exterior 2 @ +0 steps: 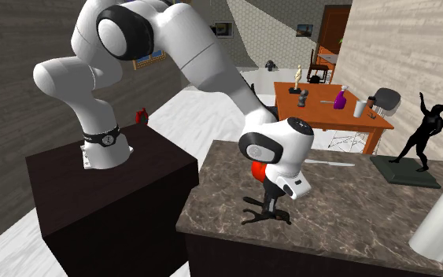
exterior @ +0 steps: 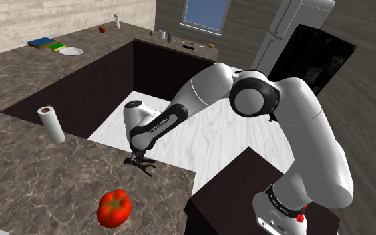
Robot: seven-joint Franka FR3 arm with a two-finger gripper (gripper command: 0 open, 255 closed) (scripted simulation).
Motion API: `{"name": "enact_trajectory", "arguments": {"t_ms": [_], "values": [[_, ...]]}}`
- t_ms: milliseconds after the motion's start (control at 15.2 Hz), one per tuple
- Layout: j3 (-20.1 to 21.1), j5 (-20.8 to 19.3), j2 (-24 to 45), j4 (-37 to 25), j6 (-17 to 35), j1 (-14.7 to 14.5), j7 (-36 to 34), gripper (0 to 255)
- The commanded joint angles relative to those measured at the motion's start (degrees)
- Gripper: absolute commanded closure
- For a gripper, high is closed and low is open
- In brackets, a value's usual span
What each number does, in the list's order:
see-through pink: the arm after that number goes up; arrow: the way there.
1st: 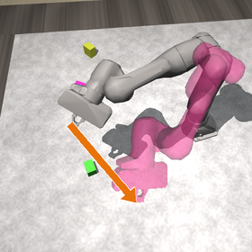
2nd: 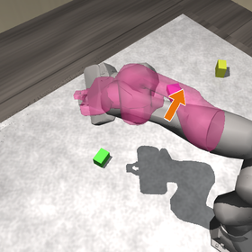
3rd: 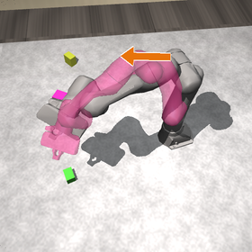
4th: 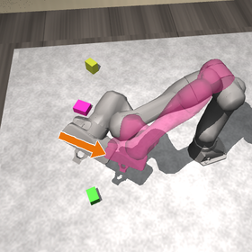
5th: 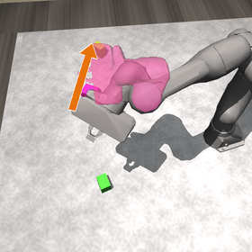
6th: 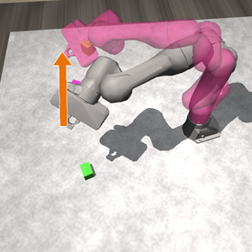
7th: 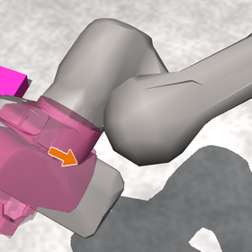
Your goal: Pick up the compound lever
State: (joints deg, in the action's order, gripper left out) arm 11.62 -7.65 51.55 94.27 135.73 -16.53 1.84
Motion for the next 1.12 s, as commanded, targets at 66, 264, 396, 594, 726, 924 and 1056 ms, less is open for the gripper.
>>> {"name": "enact_trajectory", "arguments": {"t_ms": [66,264,396,594,726,924,1056], "values": [[0.0,0.0,0.08,-0.05,0.0,-0.01,0.0,255],[0.0,0.0,0.04,-0.03,-0.01,0.0,0.01,255],[0.11,0.08,-0.64,0.3,-0.36,0.06,-0.01,255],[0.41,0.33,-2.63,1.2,-1.45,0.32,0.02,255],[0.62,0.5,-3.92,1.74,-2.21,0.49,0.05,255],[0.92,0.78,-5.82,2.43,-3.41,0.74,0.1,255],[1.13,0.98,-7.05,2.83,-4.24,0.9,0.14,255]]}}
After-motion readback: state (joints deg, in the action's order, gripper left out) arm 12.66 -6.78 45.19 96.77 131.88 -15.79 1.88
